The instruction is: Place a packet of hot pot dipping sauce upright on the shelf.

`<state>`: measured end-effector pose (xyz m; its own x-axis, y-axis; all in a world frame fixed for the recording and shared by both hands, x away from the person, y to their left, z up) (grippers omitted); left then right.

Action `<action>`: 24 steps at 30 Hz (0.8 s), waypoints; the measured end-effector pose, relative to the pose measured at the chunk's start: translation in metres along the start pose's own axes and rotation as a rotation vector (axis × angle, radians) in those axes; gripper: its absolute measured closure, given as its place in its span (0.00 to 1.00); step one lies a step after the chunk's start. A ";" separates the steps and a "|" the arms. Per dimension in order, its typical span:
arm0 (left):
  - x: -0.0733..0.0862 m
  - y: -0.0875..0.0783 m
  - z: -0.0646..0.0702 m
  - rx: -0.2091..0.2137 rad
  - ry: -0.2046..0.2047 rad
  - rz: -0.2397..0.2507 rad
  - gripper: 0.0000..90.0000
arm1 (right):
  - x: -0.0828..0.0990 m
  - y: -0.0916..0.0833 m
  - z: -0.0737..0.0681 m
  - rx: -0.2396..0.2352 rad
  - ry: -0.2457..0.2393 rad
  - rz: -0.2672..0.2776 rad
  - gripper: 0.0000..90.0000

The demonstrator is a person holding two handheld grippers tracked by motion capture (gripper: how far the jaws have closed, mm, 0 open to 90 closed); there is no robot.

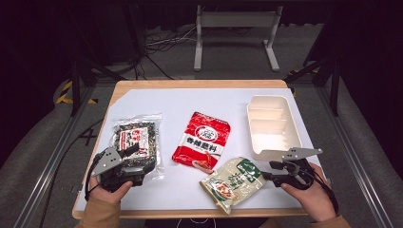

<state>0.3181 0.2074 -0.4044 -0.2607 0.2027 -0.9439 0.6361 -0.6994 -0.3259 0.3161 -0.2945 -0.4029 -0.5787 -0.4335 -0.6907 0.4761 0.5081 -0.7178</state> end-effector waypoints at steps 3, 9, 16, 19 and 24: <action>0.000 0.000 0.000 0.000 0.006 -0.002 0.20 | 0.002 0.005 0.000 -0.018 0.009 -0.003 0.51; 0.001 0.001 0.000 -0.002 0.006 -0.016 0.20 | 0.006 0.016 0.002 -0.057 0.048 -0.028 0.51; 0.002 0.002 0.001 -0.002 0.010 -0.019 0.20 | 0.008 0.024 0.002 -0.119 0.084 -0.035 0.51; 0.002 0.003 0.001 -0.002 0.013 -0.015 0.19 | 0.010 0.027 0.001 -0.132 0.079 -0.028 0.52; 0.002 0.003 0.001 0.000 0.018 -0.016 0.19 | 0.011 0.032 0.000 -0.166 0.095 -0.022 0.54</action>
<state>0.3188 0.2046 -0.4075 -0.2577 0.2261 -0.9394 0.6319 -0.6961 -0.3409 0.3252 -0.2832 -0.4335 -0.6518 -0.3775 -0.6578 0.3512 0.6185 -0.7029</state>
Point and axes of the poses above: each handheld gripper's, and its own axes: y roughly forward along the jaws, x roughly out of its underside, z roughly to its right, the point moved 1 cm from there along y, roughly forward along the jaws
